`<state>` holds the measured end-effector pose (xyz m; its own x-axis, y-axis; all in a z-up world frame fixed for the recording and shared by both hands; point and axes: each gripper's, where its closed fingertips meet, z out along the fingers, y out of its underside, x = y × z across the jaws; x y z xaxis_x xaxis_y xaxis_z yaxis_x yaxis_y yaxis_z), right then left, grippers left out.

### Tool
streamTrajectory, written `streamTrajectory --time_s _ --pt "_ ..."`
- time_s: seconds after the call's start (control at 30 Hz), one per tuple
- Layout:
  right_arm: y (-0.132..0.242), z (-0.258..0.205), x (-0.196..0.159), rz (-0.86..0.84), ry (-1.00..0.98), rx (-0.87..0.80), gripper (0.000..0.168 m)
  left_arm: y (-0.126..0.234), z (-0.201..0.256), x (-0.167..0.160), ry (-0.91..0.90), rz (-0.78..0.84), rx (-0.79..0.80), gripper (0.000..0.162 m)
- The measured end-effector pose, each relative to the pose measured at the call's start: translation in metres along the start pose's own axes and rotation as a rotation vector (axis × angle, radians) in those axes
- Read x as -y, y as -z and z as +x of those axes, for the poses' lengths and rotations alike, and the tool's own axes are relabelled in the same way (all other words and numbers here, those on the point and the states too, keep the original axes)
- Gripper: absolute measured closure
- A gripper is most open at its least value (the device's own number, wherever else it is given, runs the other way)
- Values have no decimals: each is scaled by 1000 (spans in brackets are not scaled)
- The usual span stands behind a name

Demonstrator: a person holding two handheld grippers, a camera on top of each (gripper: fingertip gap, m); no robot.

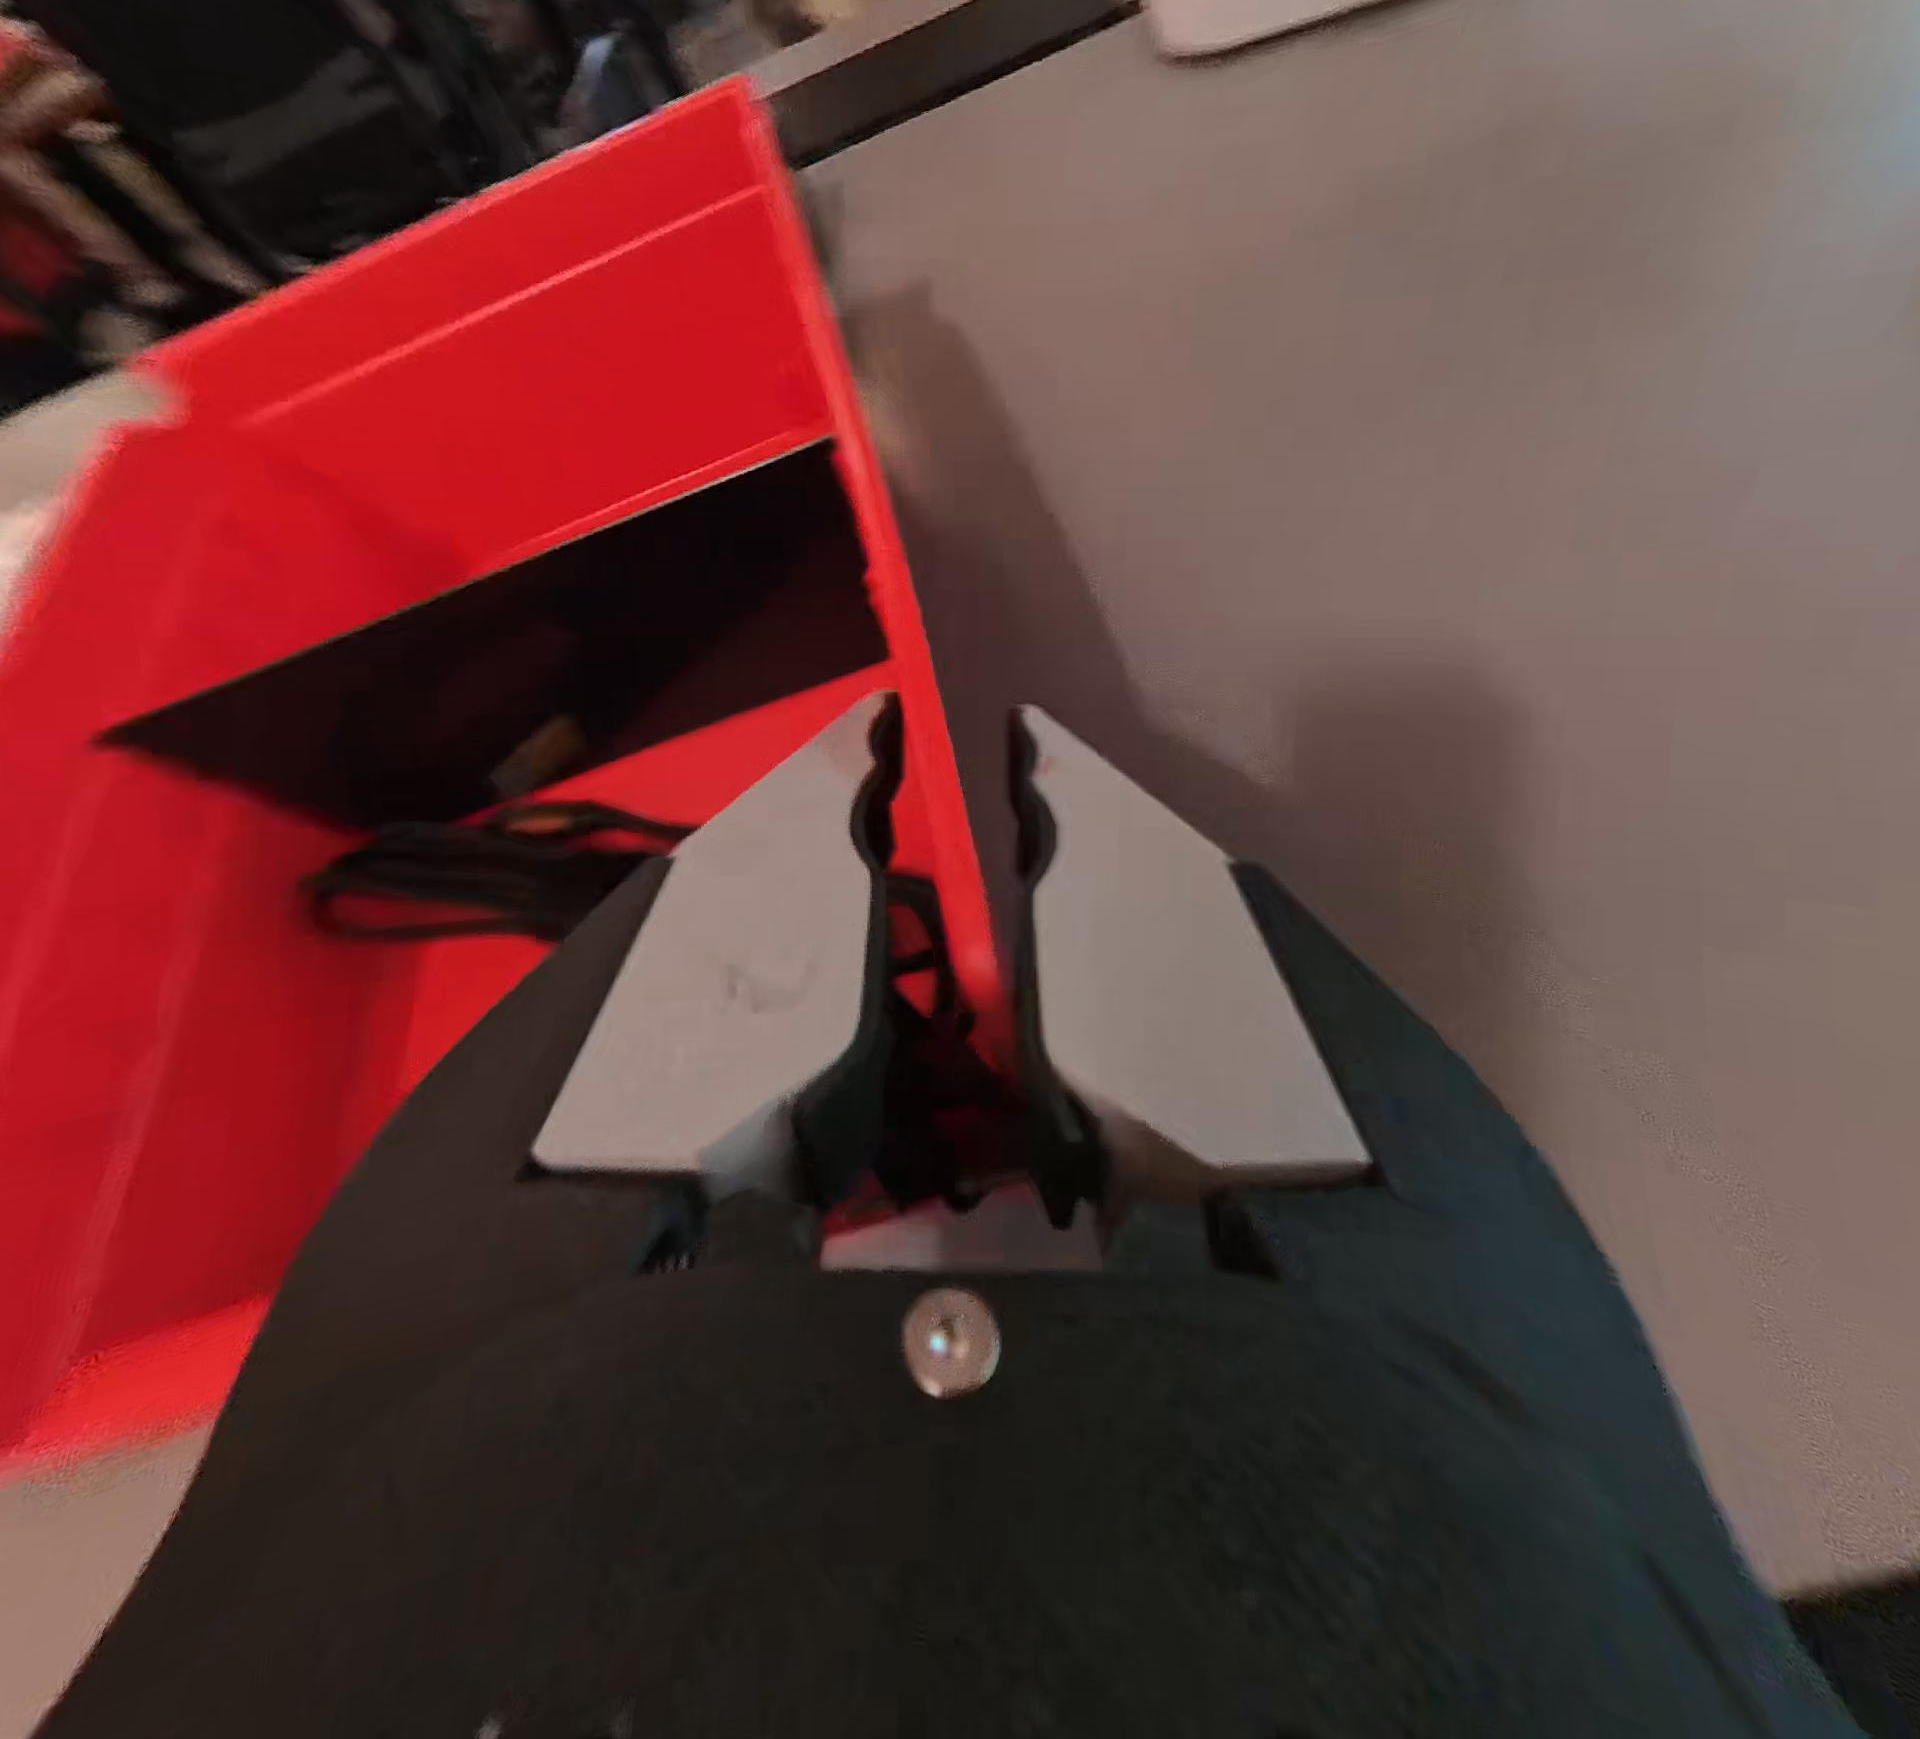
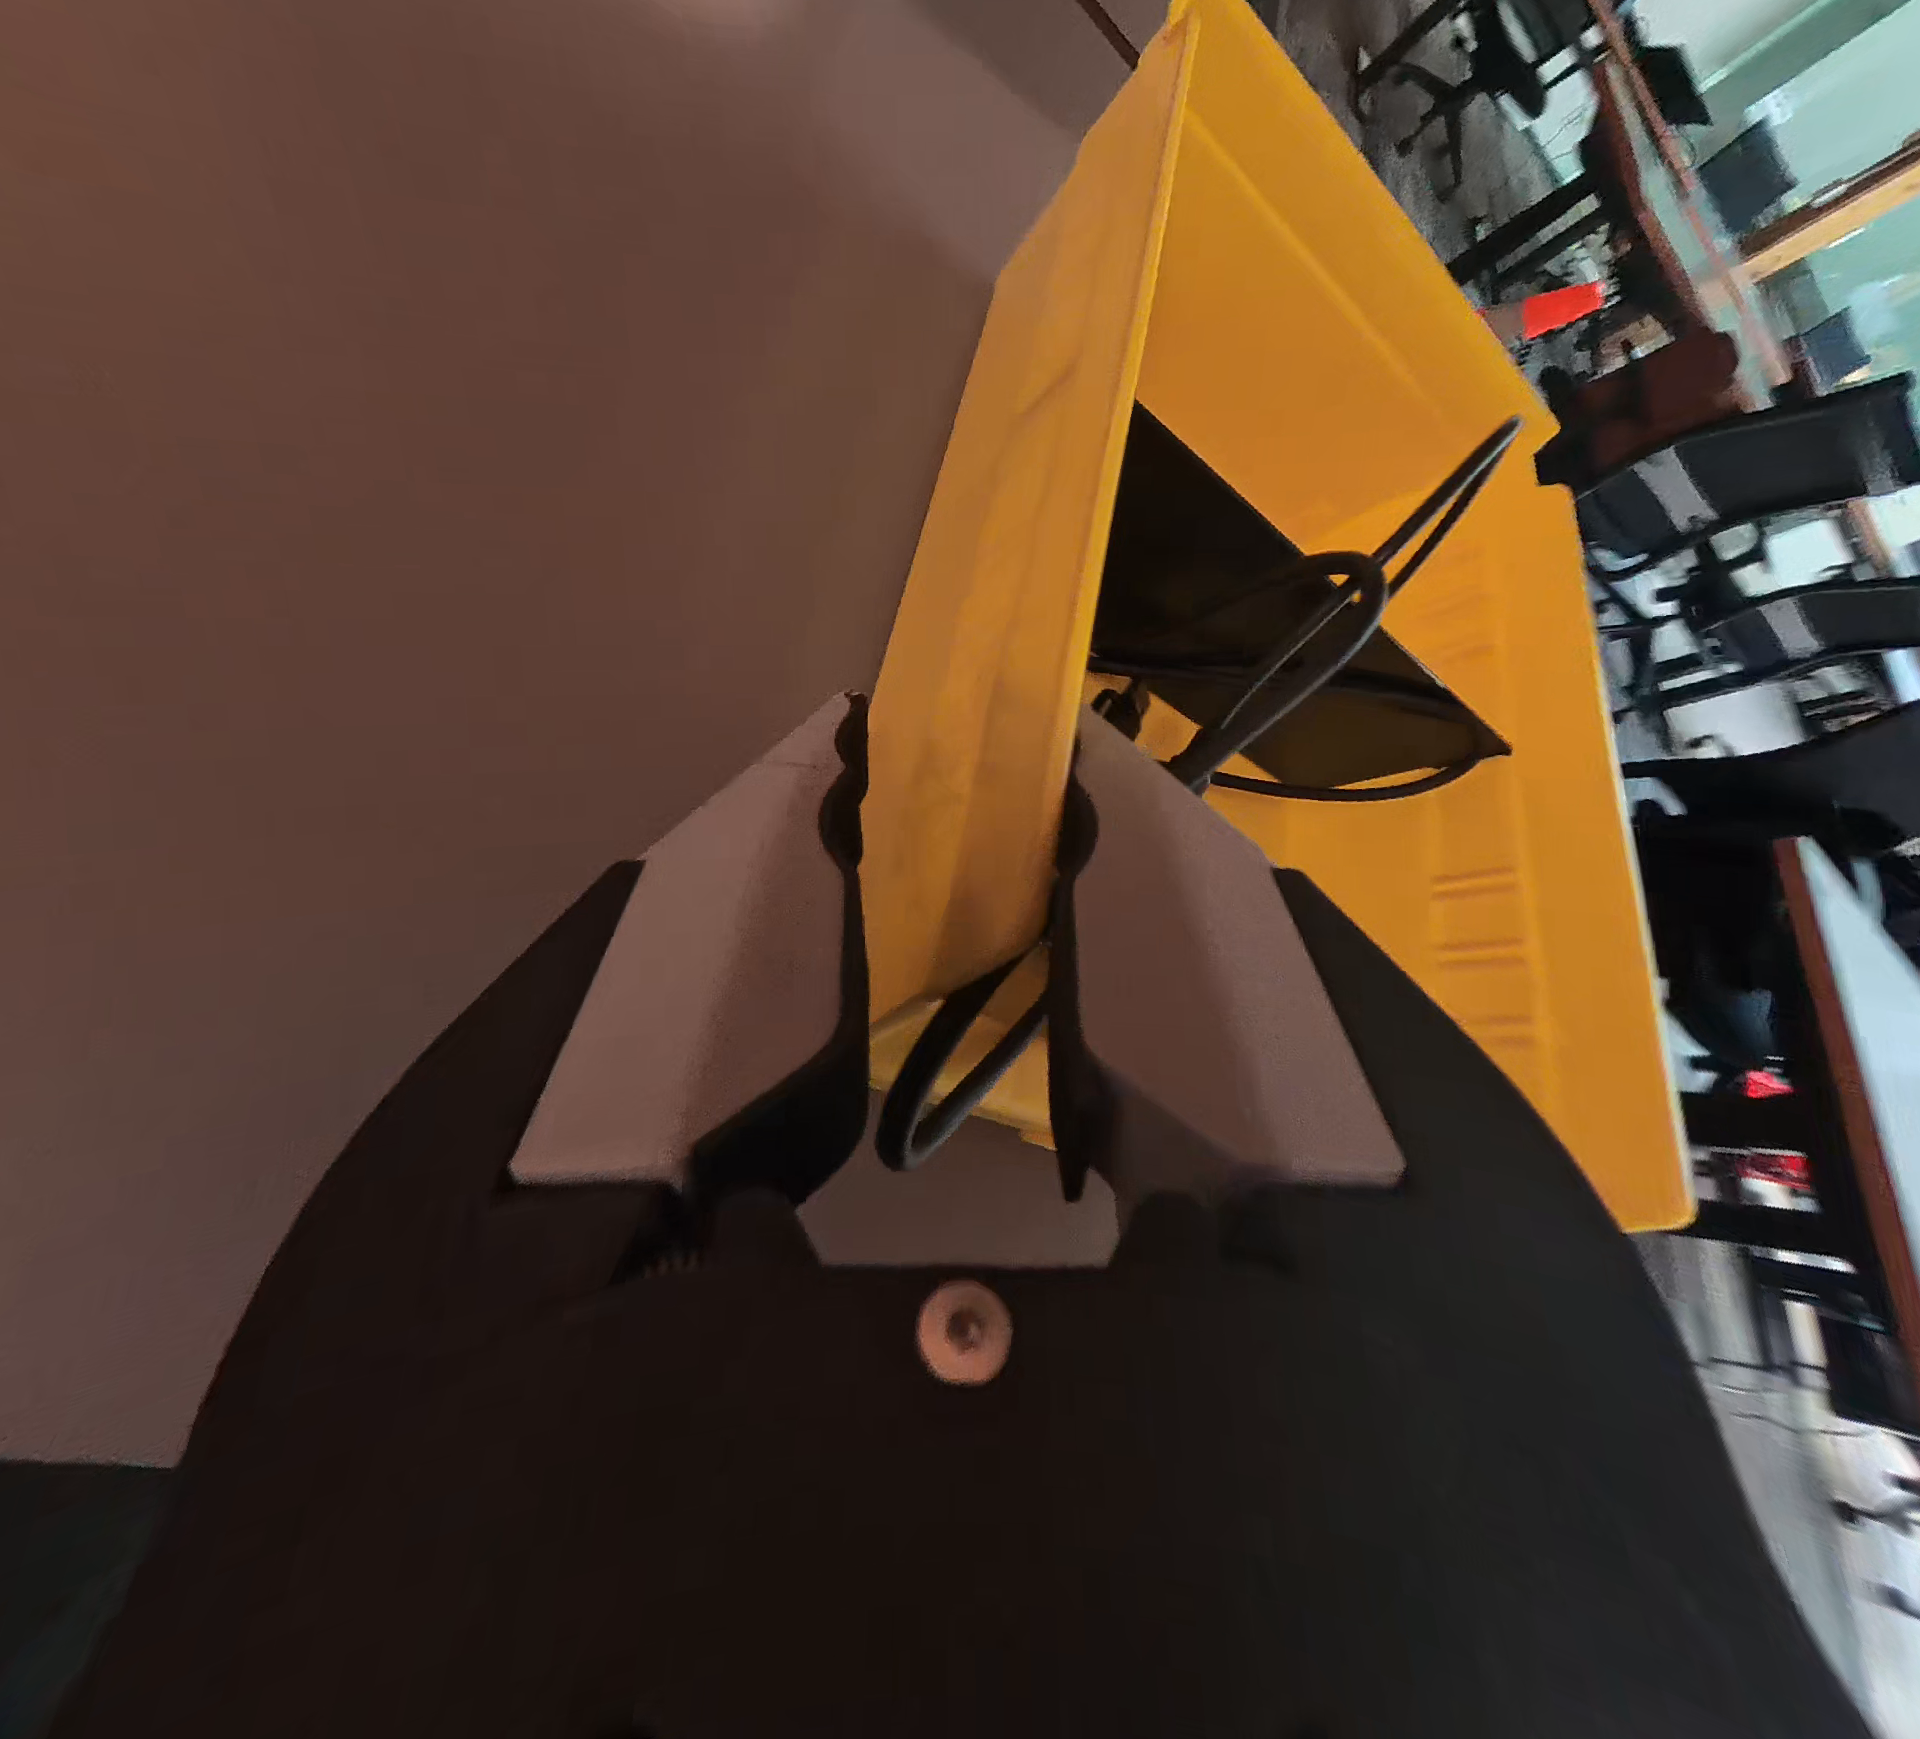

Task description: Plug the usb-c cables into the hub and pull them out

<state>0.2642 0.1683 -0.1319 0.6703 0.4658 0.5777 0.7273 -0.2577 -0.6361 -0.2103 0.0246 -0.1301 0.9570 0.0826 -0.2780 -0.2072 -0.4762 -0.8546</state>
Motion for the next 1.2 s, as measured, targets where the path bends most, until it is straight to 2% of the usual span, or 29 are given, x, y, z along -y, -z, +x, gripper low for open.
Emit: streamTrajectory --time_s 0.03,0.07,0.1,0.17,0.3,0.4,0.67,0.8,0.87,0.9,0.97,1.03,1.1,1.2 --pt "1 -1 1 7 -46 50 142 3 -15 -3 -51 -12 80 157" --pt "2 -4 2 17 -113 122 151 5 -17 -5 -94 4 42 157" --pt "3 -4 3 27 -185 188 154 7 -18 -6 -58 20 -11 158" --pt "6 -6 3 36 -290 291 159 14 -28 -3 -57 34 -17 157" --pt "15 -28 16 29 -304 323 162 31 -49 9 13 30 -22 158" --pt "29 -70 45 8 -284 390 159 48 -59 21 35 81 -23 158" --pt "62 -241 178 116 -216 617 147 75 -68 39 -9 152 26 158" --pt "86 -334 263 255 -191 709 141 82 -75 42 -8 174 48 158" --pt "102 -368 305 324 -185 737 136 85 -81 42 -9 184 69 158" --pt "113 -378 323 367 -172 732 129 87 -85 41 -9 188 82 157" --pt "143 -388 347 451 -145 768 126 94 -94 40 -6 202 112 157" --pt "170 -385 354 521 -136 829 122 102 -103 41 -8 221 147 158" --pt "185 -371 345 564 -139 884 124 110 -109 44 -25 238 179 158" --pt "177 -331 313 584 -139 893 124 122 -104 55 -67 266 203 158"
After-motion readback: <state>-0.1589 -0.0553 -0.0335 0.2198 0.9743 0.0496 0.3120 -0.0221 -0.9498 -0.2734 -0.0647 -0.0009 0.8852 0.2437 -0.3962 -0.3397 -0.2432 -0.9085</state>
